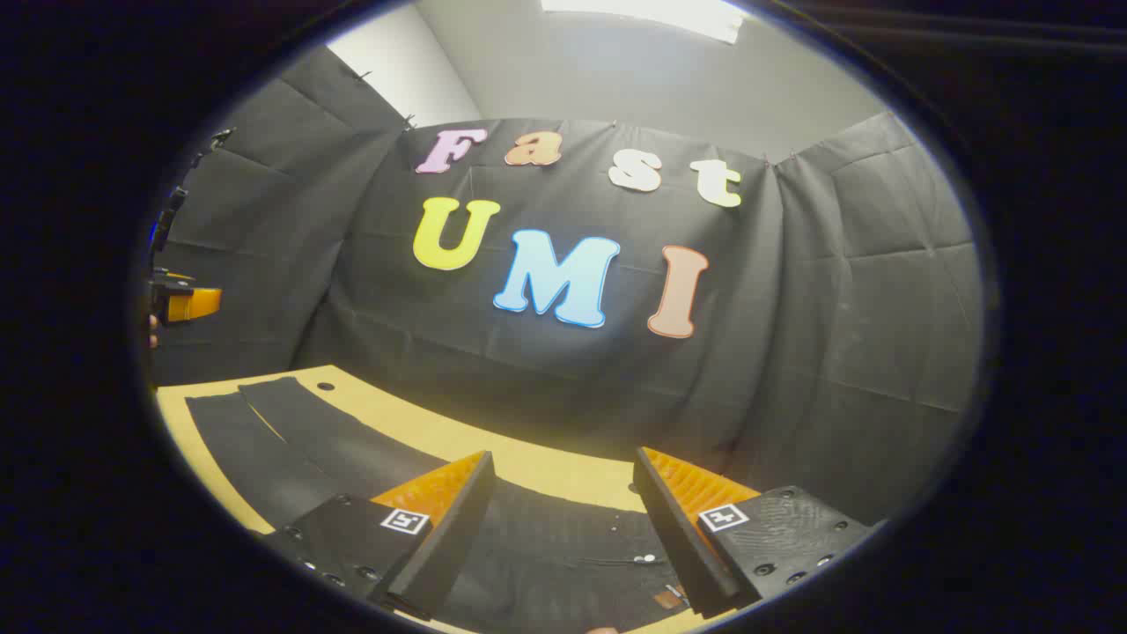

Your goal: Grasp the waist and the cuffs of the jeans and fold them to make the two legs overlap; first hold the waist and fold one-third of the jeans toward the cuffs, then hold the cuffs and fold the remaining one-third in the same direction to finish folding.

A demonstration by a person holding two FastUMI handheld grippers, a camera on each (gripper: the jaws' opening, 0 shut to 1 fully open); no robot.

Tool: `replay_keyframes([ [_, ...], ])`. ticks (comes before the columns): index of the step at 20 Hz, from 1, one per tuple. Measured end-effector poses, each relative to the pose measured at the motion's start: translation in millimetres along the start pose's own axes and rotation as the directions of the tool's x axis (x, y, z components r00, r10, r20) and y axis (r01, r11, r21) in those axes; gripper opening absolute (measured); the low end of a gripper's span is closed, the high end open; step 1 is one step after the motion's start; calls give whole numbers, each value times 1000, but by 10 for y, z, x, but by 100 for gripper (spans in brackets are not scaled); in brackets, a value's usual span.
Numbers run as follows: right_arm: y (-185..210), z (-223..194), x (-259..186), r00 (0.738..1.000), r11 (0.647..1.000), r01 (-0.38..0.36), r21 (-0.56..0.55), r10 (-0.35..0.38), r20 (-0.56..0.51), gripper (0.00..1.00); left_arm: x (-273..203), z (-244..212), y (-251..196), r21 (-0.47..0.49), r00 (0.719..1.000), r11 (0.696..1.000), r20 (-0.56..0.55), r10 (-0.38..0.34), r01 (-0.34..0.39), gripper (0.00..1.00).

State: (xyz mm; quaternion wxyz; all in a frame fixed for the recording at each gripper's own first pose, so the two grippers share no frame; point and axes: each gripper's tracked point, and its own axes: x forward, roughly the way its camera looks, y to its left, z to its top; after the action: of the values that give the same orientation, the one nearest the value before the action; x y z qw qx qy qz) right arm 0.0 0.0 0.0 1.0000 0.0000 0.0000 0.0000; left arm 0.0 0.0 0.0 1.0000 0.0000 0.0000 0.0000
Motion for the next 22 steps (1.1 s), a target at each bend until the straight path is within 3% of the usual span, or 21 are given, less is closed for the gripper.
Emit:
replay_keyframes([
  [5,-238,-255,-22,991,993,104,58,-98,-91,94,119,-182,-94,-25,999,999,-36,-39,38,98],
  [10,-628,-427,-138,962,970,241,41,-233,-140,94,255,-242,-18,-52,998,998,-38,-40,38,98],
  [16,-748,-551,-200,936,948,312,70,-293,-195,94,491,-450,31,-116,995,992,-85,-50,40,98],
  [19,-728,-741,-226,919,933,331,143,-284,-274,94,596,-815,276,-222,981,975,-188,-37,-6,98],
  [22,-731,-914,-238,899,904,360,229,-270,-346,95,656,-1168,739,-378,953,918,-303,2,-122,98],
])
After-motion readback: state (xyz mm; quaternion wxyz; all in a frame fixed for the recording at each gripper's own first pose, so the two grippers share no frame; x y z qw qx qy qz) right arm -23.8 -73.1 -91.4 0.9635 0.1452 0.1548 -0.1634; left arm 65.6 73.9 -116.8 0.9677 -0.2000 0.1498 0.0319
